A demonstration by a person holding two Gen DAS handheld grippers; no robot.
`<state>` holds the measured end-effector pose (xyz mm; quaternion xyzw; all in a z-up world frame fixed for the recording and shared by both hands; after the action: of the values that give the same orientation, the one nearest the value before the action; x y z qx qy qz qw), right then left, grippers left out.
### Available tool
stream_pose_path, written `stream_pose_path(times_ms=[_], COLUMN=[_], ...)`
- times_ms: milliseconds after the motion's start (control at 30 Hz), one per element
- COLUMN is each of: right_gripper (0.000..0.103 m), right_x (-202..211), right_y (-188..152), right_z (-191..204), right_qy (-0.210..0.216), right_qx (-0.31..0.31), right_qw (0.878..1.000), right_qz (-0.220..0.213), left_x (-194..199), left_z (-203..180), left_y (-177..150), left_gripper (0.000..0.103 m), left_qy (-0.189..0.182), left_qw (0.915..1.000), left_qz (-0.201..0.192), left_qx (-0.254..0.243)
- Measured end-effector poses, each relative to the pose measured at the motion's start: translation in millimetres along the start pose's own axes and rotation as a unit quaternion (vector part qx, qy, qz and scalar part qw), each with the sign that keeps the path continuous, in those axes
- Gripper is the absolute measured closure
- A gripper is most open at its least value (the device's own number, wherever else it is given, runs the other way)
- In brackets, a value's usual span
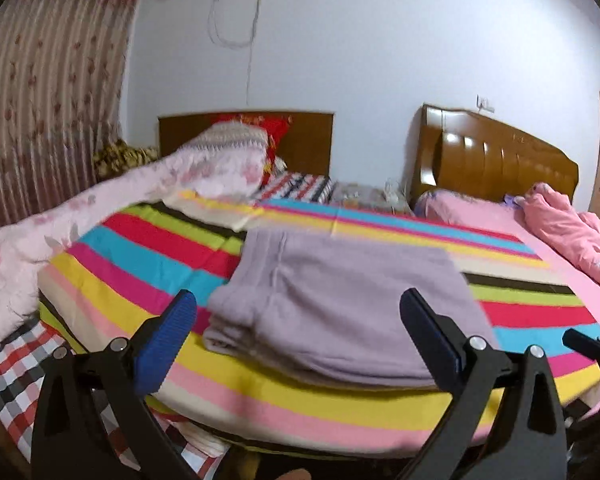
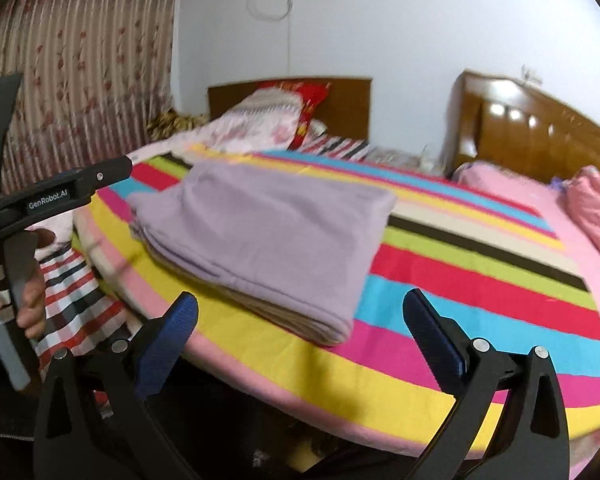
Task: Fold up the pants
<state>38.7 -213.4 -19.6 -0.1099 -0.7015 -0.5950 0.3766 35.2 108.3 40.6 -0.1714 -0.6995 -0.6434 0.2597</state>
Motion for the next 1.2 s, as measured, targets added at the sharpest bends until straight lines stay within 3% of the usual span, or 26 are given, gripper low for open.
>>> stream_pose_path(times_ms=[167, 233, 433, 667, 1200], right_gripper=[0.004, 0.004, 0.004, 0.004, 0.004], right_x=[-1.4, -4.3, -10.4, -12.9, -14.8], right_y=[-6.2, -9.0, -12.3, -13.1, -14.5], right_z=[-7.9, -15.0, -23.0, -17.2, -14.0], right_qy=[-0.014, -0.011, -0.001, -0.004, -0.004], right_qx=[-0.012, -0.028, -0.048, -0.035, -0.026], right_qw=[1.0, 0.999, 0.999, 0.999, 0.999], right_qz=[0.01, 0.016, 0.021, 0.025, 0.031], left_x=[5.7, 8.1, -11.5, -12.3, -15.0], left_z=[-28.2, -31.5, -35.2, -51.5, -44.1], left_y=[-6.5, -13.1, -29.1, -42.1, -46.8], left_gripper=[0.001, 0.001, 0.001, 0.001, 0.001], left_qy=[0.075, 0.065, 0.009, 0.033, 0.029], left_qw=[0.9969, 0.9975, 0.9993, 0.9974, 0.9979], left_qz=[-0.021, -0.027, 0.033, 0.02, 0.03], left_qx=[-0.017, -0.01, -0.013, -0.061, -0.049])
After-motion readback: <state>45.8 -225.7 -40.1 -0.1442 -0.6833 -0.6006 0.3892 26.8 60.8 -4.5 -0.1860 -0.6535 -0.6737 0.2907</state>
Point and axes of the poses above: each gripper's, at about its wrist camera, not at the fingertips, and x roughly against the way its jaws point, z to its left, y to its top, the point moved 5 cm from there along -x, roughly the way its jaws point, and after that the axes turned 13 degrees about z, right-handed, at the moved point
